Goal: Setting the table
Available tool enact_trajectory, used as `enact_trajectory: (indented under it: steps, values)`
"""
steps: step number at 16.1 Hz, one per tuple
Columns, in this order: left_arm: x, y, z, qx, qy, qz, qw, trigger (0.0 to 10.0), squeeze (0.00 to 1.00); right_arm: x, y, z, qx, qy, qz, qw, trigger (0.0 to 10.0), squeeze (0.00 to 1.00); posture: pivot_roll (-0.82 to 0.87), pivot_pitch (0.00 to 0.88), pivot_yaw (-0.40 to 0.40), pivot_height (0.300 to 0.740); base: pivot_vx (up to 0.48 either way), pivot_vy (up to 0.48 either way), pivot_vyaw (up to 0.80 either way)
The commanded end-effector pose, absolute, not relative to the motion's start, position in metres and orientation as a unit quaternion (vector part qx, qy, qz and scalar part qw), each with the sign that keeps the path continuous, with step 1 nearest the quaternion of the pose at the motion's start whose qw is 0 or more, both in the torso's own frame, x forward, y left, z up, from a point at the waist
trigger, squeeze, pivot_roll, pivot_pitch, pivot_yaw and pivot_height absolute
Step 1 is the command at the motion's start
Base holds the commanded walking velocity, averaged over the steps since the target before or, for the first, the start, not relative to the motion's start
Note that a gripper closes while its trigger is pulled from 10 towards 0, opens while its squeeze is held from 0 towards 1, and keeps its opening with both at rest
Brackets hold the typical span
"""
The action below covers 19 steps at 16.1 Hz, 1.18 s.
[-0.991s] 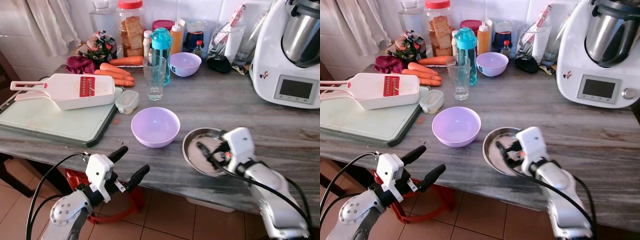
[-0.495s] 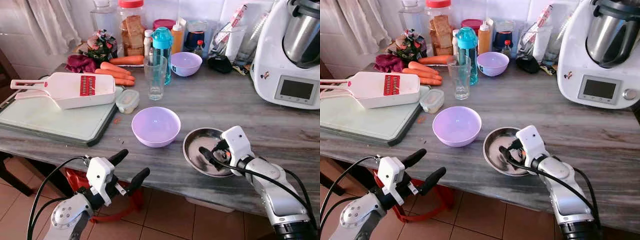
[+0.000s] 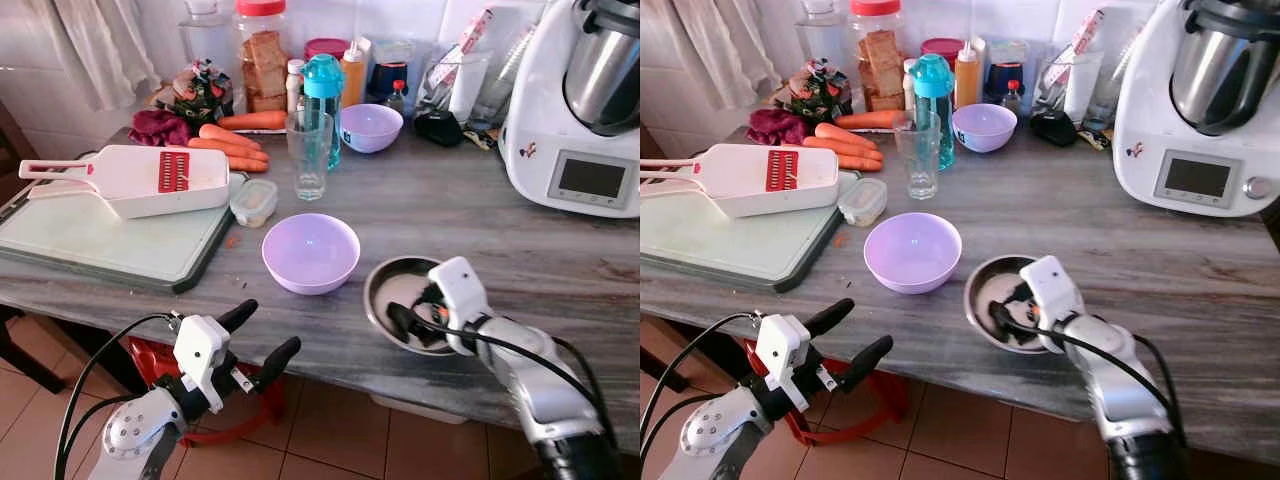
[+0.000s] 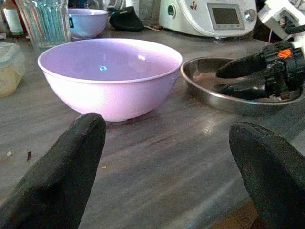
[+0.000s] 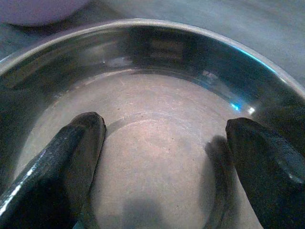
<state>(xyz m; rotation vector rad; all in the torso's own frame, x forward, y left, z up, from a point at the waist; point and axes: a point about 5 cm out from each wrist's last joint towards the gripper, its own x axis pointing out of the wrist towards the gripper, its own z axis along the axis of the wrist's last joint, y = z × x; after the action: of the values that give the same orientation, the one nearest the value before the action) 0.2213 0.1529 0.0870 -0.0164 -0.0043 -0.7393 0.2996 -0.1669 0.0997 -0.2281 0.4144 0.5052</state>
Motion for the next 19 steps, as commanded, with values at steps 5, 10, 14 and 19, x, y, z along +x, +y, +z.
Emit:
enact_trajectory:
  steps: [5,10,14,19]
  values:
    - [0.219,0.152,0.089,-0.001,-0.004,-0.36,0.933,10.0,0.0,0.308,-0.144,0.101,-0.083,0.21,0.285,0.931,10.0,0.0,0.09,0.044,-0.023,0.74,0.0,0.0,0.0]
    - [0.217,0.154,0.087,0.0,-0.002,-0.358,0.934,10.0,0.0,0.31,-0.127,0.102,-0.068,0.208,0.311,0.925,10.0,0.0,0.09,0.046,-0.024,0.74,0.0,0.0,0.0]
    - [0.217,0.153,0.08,-0.001,0.005,-0.363,0.932,10.0,0.0,0.31,-0.119,0.104,-0.045,0.208,0.32,0.923,10.0,0.0,0.09,0.045,-0.017,0.74,0.0,0.0,0.0]
    - [0.218,0.155,0.074,0.0,0.007,-0.358,0.934,10.0,0.0,0.311,-0.126,0.111,-0.059,0.185,0.298,0.935,10.0,0.0,0.09,0.041,-0.016,0.74,0.0,0.0,0.0]
